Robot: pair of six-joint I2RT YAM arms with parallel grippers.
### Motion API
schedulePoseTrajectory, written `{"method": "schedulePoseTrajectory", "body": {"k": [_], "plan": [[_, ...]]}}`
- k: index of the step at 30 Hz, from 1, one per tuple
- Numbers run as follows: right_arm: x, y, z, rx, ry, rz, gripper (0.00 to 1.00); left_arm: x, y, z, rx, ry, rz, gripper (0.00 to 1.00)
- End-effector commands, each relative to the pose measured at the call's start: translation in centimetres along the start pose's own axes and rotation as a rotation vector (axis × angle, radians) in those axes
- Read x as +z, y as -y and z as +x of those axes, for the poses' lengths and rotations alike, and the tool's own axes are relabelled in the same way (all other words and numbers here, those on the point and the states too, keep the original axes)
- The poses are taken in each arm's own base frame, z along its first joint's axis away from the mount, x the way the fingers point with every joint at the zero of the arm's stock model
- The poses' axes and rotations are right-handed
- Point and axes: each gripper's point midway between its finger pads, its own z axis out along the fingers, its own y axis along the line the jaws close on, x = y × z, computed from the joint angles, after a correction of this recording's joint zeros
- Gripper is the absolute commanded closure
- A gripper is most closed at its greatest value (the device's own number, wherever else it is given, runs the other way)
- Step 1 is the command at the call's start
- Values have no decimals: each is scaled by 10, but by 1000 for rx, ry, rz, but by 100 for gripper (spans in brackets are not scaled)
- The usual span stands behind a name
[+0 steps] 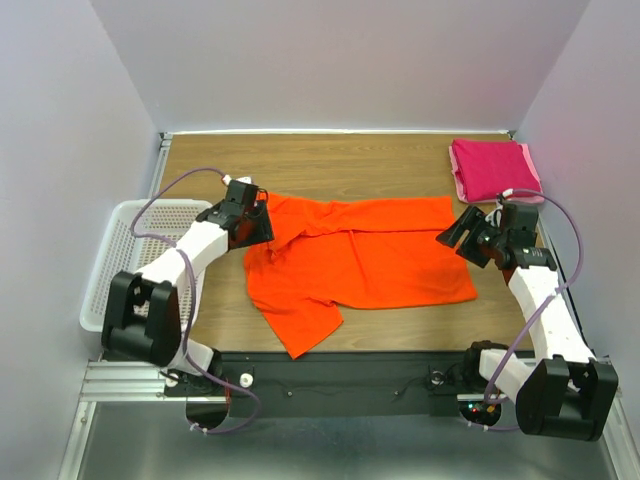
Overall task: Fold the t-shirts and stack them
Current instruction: Fold the tshirt
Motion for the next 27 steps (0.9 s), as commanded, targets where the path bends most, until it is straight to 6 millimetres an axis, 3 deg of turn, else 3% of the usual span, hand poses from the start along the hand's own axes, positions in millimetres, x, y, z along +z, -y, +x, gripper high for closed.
{"method": "schedulePoseTrajectory", "body": {"k": [1, 3, 7, 10, 18, 27], "plan": [[-4, -4, -6, -24, 33, -3, 26, -42, 38, -39, 164, 260, -34, 36], [-3, -3, -5, -22, 30, 0, 26, -41, 71, -19, 289, 247, 7, 41], [-1, -3, -7, -20, 26, 2, 26, -22, 98, 4, 382, 205, 15, 51], [-2, -3, -8, -22, 29, 2, 25, 7, 106, 11, 430, 173, -22, 56], [-5, -3, -4, -15, 35, -1, 26, 45, 121, -1, 535, 173, -97, 63], [-6, 1, 1, -8, 33, 10, 25, 63, 126, -17, 554, 208, -168, 63]]}}
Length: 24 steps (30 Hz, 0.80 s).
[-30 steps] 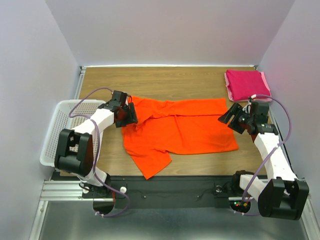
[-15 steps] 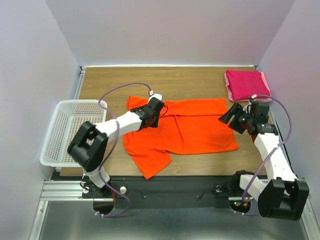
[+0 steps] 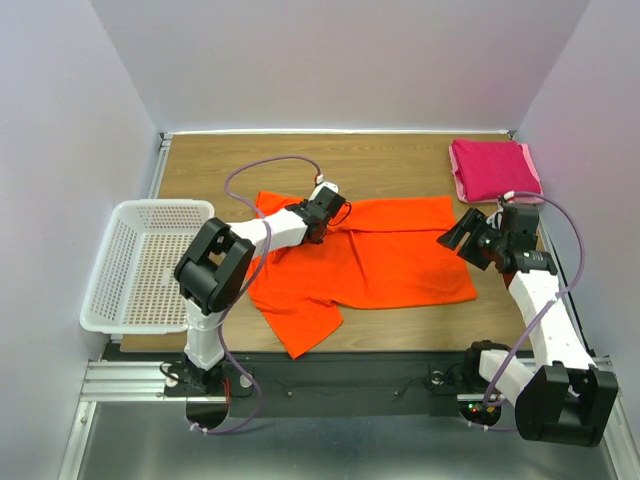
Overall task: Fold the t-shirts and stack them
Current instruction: Fold the tshirt
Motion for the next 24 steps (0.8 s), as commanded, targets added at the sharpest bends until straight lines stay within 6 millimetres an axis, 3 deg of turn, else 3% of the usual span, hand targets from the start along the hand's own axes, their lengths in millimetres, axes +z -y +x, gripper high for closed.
{"method": "schedulePoseTrajectory", "body": {"k": [1, 7, 19, 24], "plan": [[-1, -1, -1, -7, 15, 1, 26, -2, -6, -32, -5, 78, -57, 63], [0, 0, 0, -11, 9, 4, 25, 0, -13, -45, 12, 112, -114, 61], [3, 3, 5, -8, -10, 8, 26, 14, -18, -41, 73, 108, -141, 41], [4, 5, 7, -9, -15, 13, 26, 20, -10, -44, 109, 103, -83, 32]]}}
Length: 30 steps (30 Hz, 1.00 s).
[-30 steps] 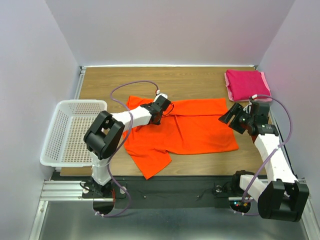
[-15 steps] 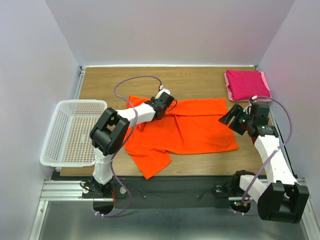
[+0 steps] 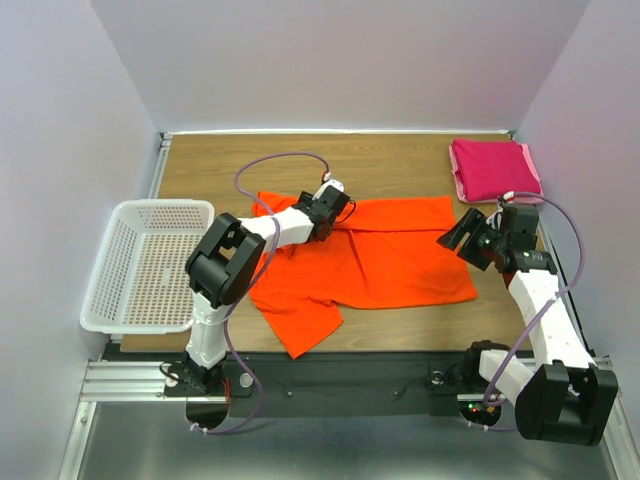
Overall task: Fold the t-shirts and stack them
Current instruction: Fold the tshirt
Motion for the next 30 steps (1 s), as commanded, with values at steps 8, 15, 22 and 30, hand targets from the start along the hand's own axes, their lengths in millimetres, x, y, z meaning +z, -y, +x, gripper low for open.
{"method": "schedulePoseTrajectory", "body": {"k": [8, 15, 22, 30], "plan": [[3, 4, 7, -13, -7, 6, 26, 3, -2, -23, 30, 27, 87, 25], [3, 5, 8, -10, -11, 8, 26, -14, -9, -30, 6, 47, 101, 29], [2, 4, 7, -13, -7, 6, 26, -25, -17, -27, 2, 46, 97, 39], [3, 3, 7, -11, -10, 1, 26, -24, -15, -16, -12, 23, 101, 58]]}}
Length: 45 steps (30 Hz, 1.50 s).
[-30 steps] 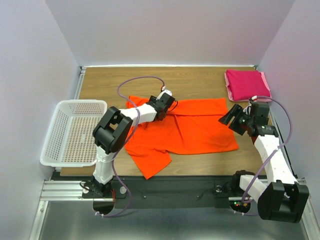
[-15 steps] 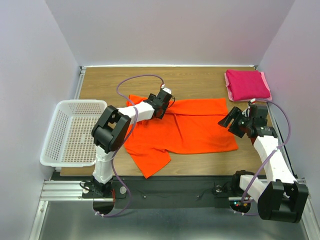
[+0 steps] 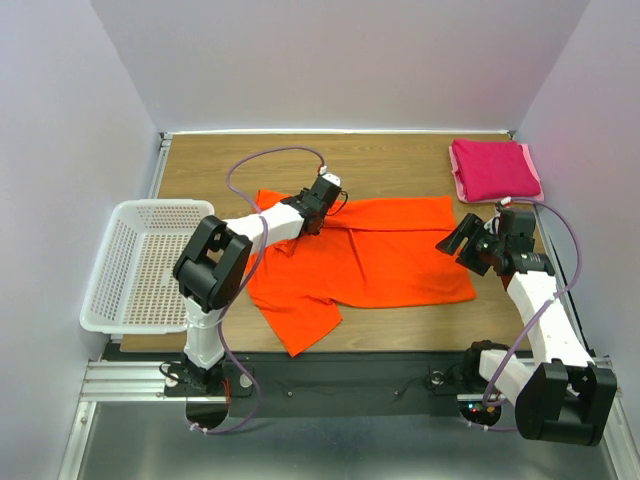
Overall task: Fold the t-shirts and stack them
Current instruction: Fold the tshirt
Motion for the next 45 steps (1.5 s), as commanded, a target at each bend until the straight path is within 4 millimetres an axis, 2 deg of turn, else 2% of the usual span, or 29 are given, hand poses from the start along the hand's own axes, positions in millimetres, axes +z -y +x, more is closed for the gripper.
{"method": "schedulePoseTrajectory", "body": {"k": [1, 6, 20, 26, 31, 33, 37, 43, 45], "plan": [[-1, -6, -6, -27, 25, -19, 26, -8, -7, -2, -22, 6, -8, 59], [-2, -5, -4, -26, 27, -20, 26, -8, -4, -1, -26, 4, 5, 66], [-2, -5, -4, -25, 26, -21, 26, 10, -8, 16, 10, -53, -59, 61], [-3, -5, -4, -24, 28, -21, 26, 16, -6, 22, 21, -77, -57, 61], [-2, -6, -4, -23, 26, -21, 26, 17, -6, 25, 22, -87, -55, 65], [-2, -6, -5, -24, 27, -22, 26, 17, -5, 25, 21, -88, -47, 68], [-3, -7, -6, -26, 30, -22, 26, 8, -7, 16, 8, -73, -41, 90], [-4, -8, -9, -27, 37, -24, 26, -20, -17, -13, -33, -24, -26, 92], [-4, -9, -9, -27, 38, -24, 26, -25, -16, -14, -33, -33, -10, 92]]}}
